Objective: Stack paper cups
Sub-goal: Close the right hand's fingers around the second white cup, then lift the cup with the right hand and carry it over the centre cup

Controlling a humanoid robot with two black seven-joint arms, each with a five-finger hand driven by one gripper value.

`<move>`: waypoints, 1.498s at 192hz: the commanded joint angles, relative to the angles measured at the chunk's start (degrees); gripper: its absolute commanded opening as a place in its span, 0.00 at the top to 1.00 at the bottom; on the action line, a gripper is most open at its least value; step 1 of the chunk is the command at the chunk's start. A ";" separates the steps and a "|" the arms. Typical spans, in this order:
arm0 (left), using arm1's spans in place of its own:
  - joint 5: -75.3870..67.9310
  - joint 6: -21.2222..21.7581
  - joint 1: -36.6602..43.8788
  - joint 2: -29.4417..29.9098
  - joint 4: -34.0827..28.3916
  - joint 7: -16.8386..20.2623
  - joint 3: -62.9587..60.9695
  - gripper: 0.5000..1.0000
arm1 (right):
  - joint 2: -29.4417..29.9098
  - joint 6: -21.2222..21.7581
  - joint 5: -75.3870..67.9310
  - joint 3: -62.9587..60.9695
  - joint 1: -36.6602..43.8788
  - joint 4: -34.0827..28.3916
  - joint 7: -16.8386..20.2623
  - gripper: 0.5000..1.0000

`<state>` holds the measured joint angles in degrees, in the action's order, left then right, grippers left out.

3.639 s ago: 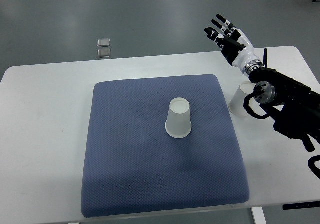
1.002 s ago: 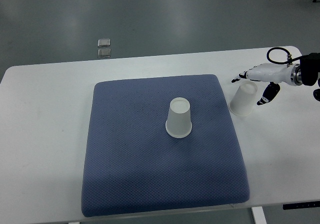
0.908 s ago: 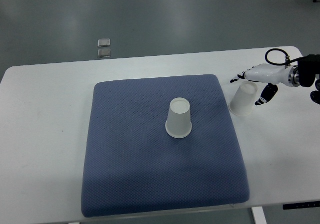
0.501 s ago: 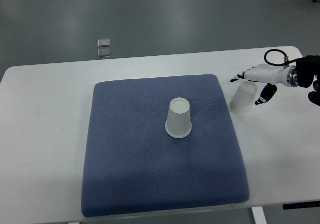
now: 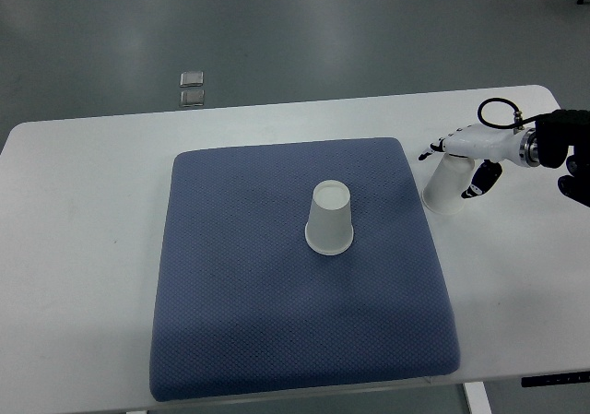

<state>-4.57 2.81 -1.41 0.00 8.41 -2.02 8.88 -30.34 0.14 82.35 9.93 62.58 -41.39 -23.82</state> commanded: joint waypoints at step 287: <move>0.00 0.00 0.00 0.00 0.03 0.00 0.00 0.00 | -2.89 10.49 -0.26 0.88 19.86 -11.26 -3.34 0.78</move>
<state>-4.57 2.81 -1.41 0.00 8.41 -2.02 8.88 -32.26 7.37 82.33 10.87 78.60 -48.22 -26.89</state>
